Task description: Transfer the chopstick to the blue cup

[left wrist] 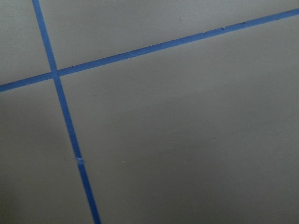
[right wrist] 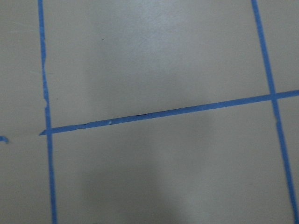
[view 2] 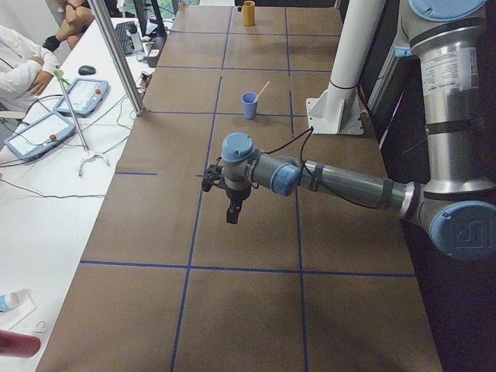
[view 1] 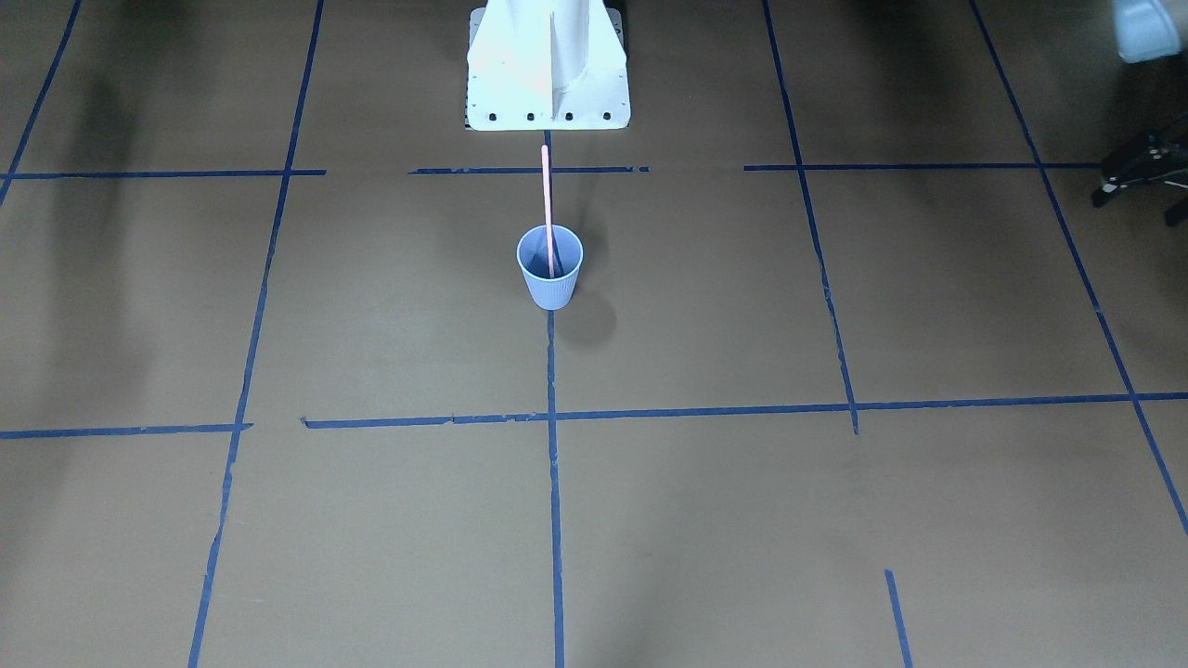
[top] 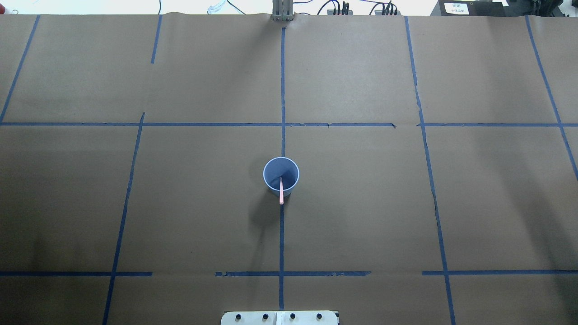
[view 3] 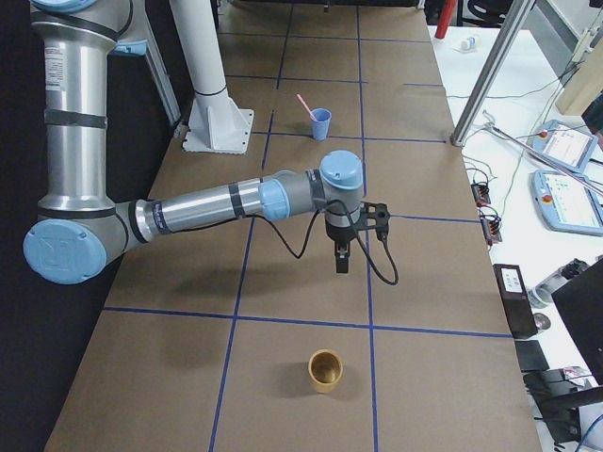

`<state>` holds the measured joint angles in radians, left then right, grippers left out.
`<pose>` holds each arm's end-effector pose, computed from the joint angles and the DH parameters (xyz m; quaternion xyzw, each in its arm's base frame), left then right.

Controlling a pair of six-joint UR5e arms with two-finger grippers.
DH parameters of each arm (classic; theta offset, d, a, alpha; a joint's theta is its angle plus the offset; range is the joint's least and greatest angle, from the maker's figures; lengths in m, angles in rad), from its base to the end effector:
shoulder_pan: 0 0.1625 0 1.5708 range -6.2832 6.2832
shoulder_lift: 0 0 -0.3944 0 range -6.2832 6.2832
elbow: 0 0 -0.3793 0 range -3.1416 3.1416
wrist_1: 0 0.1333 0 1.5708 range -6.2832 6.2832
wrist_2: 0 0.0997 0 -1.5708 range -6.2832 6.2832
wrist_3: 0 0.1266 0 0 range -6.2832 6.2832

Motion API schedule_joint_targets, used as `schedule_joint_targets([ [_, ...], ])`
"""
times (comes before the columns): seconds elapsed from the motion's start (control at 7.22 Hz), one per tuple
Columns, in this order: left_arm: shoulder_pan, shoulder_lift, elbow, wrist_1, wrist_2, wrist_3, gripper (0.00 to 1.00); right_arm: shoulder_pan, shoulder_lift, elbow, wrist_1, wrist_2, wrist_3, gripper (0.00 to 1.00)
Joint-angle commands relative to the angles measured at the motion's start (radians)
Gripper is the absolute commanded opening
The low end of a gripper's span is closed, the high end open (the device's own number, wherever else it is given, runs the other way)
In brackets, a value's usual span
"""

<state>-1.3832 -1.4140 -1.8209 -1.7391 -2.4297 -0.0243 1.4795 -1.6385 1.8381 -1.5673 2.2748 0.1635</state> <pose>0.0441 -0.4331 0.5708 0.0743 0.4230 0.1276 0.8940 0.0090 -0.4650 0.5552 0.0508 -0.3523 -0.0012 0.9345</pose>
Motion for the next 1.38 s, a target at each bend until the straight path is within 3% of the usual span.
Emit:
schedule_joint_targets([
  [0.0, -0.028, -0.055, 0.048, 0.007, 0.074, -0.052, 1.00, 0.093, -0.003, -0.104, -0.017, 0.000, -0.255, 1.00],
  [0.14, -0.046, -0.054, 0.032, 0.009, 0.140, -0.078, 1.00, 0.093, 0.002, -0.123, -0.016, 0.000, -0.256, 1.00],
  [0.42, -0.085, -0.054, 0.034, 0.024, 0.056, -0.071, 1.00, 0.093, -0.006, -0.137, -0.011, 0.012, -0.256, 1.00],
  [0.83, -0.085, -0.048, 0.052, 0.032, 0.031, 0.037, 1.00, 0.093, -0.049, -0.134, 0.001, 0.052, -0.274, 1.00],
  [1.11, -0.131, -0.054, 0.055, 0.201, 0.043, 0.161, 1.00, 0.093, -0.047, -0.135, 0.003, 0.051, -0.274, 1.00],
  [1.25, -0.152, -0.055, 0.089, 0.208, 0.049, 0.161, 1.00, 0.093, -0.043, -0.126, 0.004, 0.049, -0.275, 1.00],
])
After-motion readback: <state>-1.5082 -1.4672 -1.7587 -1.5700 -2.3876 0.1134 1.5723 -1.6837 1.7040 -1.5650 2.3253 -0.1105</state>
